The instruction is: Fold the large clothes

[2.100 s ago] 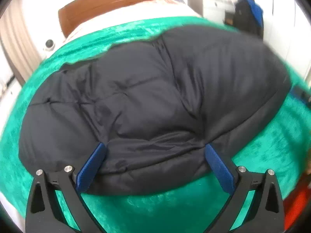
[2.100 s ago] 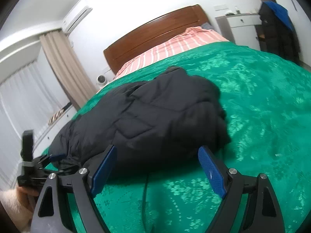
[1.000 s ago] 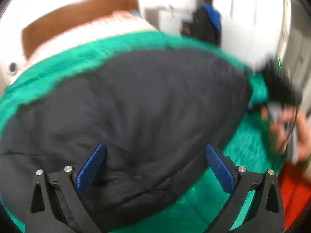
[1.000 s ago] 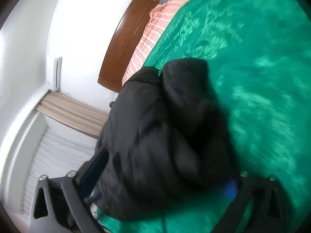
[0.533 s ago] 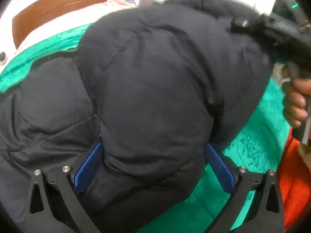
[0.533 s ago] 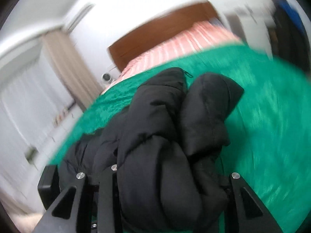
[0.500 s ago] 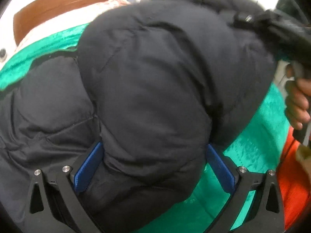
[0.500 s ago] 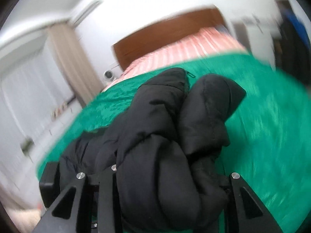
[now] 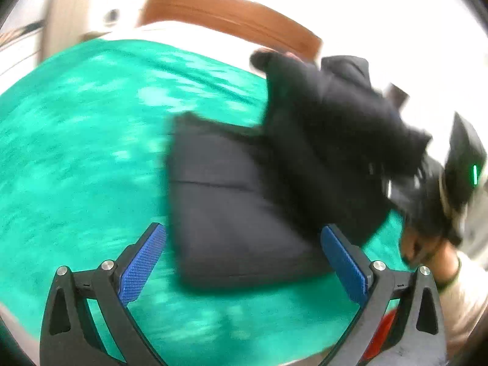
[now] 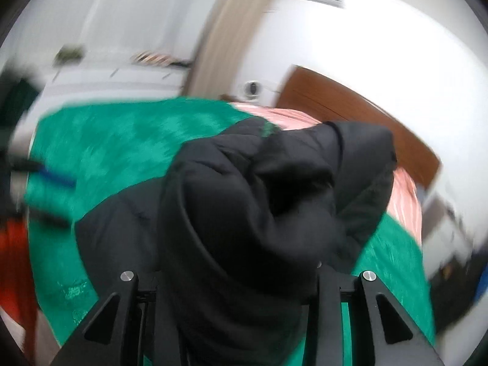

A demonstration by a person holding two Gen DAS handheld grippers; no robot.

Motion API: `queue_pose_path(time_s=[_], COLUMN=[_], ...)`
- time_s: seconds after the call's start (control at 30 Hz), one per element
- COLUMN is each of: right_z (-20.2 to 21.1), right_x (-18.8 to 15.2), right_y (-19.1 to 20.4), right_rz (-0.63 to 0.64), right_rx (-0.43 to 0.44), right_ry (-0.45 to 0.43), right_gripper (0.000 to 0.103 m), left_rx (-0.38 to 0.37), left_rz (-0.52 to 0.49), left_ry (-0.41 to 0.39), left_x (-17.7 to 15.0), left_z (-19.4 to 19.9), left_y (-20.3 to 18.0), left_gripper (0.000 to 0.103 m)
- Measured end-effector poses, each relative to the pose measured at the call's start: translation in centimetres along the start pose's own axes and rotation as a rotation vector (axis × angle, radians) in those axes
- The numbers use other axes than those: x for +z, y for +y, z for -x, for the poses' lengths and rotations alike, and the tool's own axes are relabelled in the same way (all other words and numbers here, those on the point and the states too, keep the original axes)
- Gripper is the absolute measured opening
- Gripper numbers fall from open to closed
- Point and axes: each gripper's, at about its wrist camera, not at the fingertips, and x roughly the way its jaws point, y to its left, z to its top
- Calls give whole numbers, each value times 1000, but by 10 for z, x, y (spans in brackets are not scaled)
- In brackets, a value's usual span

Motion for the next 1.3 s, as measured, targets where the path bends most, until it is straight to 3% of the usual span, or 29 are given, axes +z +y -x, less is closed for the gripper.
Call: queue_pose_path(time_s=[0.07, 0.2, 0.3, 0.4, 0.5, 0.6, 0.63, 0.7, 0.77, 0.83, 0.93, 1.0, 1.1, 1.17, 1.3], right_z=[-21, -34, -33, -36, -33, -28, -24, -17, -2, 19, 39, 38, 22, -1, -34], right_x=[3, -5, -11, -15, -23, -24, -26, -28, -28, -24, -10, 7, 28, 44, 44], right_y=[53, 110, 116, 118, 124, 130, 130, 128, 123, 108, 64, 23, -23, -34, 10], right_rz=[158, 333, 341, 361, 386, 398, 396, 382, 340, 210, -94, -308, -508, -512, -329], right_rx=[29, 18, 9, -14, -36, -47, -46, -31, 43, 155, 339, 376, 341, 305, 295], right_ry=[31, 40, 35, 22, 2, -17, -29, -45, -56, -61, -63, -80, -95, -72, -10], right_gripper=[37, 38, 38, 40, 41, 41, 43, 54, 68, 68, 68, 68, 71, 71, 71], left_rx=[20, -1, -104, -201, -187, -172, -158, -166, -207, -197, -185, -173, -139, -131, -138], left_rz=[70, 129, 90, 21, -44, -43, -28, 24, 102, 102, 115, 133, 128, 133, 131], left_ry=[-15, -60, -75, -38, 20, 111, 130, 159, 179, 165, 162, 160, 149, 151, 179], left_x=[-2, 4, 23, 53, 93, 115, 119, 120, 116, 110, 99, 95, 91, 88, 92], left_z=[8, 21, 30, 16, -24, -65, -75, -88, -92, -89, -89, -92, -96, -94, -101], left_y=[22, 39, 35, 14, -5, -13, -13, -4, 13, 23, 40, 50, 59, 61, 64], left_gripper=[102, 101, 102, 102, 102, 101, 99, 52, 46, 45, 45, 46, 47, 49, 52])
